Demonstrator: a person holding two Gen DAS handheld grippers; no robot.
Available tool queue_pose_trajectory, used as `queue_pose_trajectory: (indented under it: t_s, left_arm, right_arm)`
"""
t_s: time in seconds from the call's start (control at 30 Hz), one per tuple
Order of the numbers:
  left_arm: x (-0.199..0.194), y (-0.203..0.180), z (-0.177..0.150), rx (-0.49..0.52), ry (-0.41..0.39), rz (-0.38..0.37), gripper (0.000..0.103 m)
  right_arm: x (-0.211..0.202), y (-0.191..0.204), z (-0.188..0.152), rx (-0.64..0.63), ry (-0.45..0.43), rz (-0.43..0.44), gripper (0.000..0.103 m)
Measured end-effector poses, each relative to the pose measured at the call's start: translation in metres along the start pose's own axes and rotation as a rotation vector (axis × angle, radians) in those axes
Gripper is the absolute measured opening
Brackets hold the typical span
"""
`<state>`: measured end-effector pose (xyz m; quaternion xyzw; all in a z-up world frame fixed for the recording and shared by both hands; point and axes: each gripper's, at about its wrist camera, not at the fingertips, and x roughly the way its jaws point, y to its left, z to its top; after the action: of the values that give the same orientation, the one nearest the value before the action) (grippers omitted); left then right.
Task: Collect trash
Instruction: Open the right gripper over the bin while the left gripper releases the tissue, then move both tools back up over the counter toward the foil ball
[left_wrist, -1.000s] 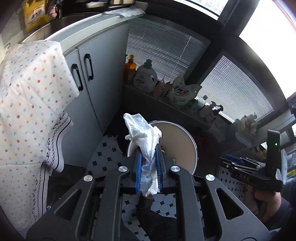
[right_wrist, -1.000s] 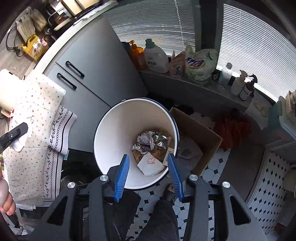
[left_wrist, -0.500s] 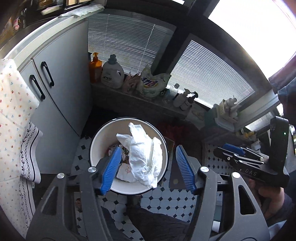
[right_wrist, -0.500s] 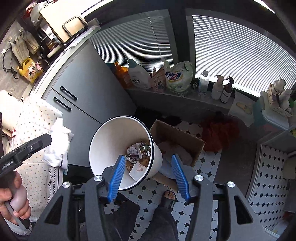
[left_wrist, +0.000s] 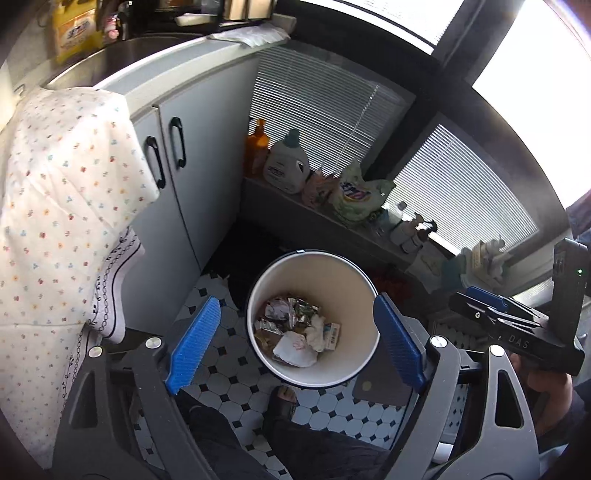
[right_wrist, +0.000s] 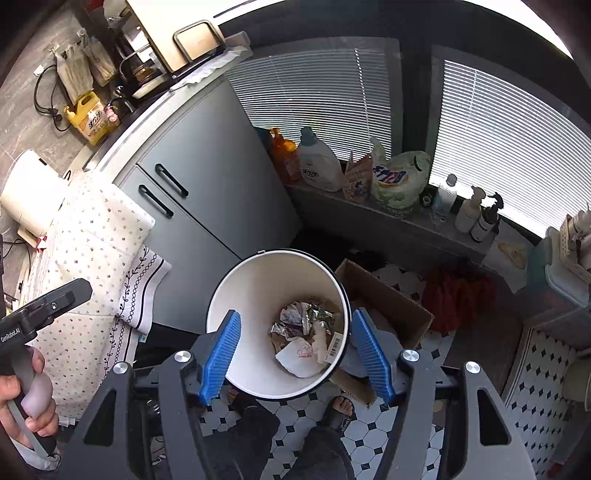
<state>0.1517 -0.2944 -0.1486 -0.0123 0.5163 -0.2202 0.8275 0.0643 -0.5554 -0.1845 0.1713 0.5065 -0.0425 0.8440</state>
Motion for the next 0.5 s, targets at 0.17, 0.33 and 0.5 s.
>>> queue_pose_trajectory:
  t_s: [0.17,0.33,0.5]
  left_arm:
    - [-0.03,0.039,0.003,-0.081,-0.073,0.065,0.092]
    - [-0.065,0.09,0.0,-0.166,-0.137,0.145,0.094]
    - [-0.101,0.148,-0.007,-0.263,-0.202,0.212,0.097]
  right_arm:
    - [0.004,0.042,0.02,-0.067,-0.013,0.042,0.071]
    - [0.008,0.093,0.038,-0.141,-0.028,0.091,0.082]
    - [0.012,0.153,0.055,-0.211,-0.052,0.133,0.091]
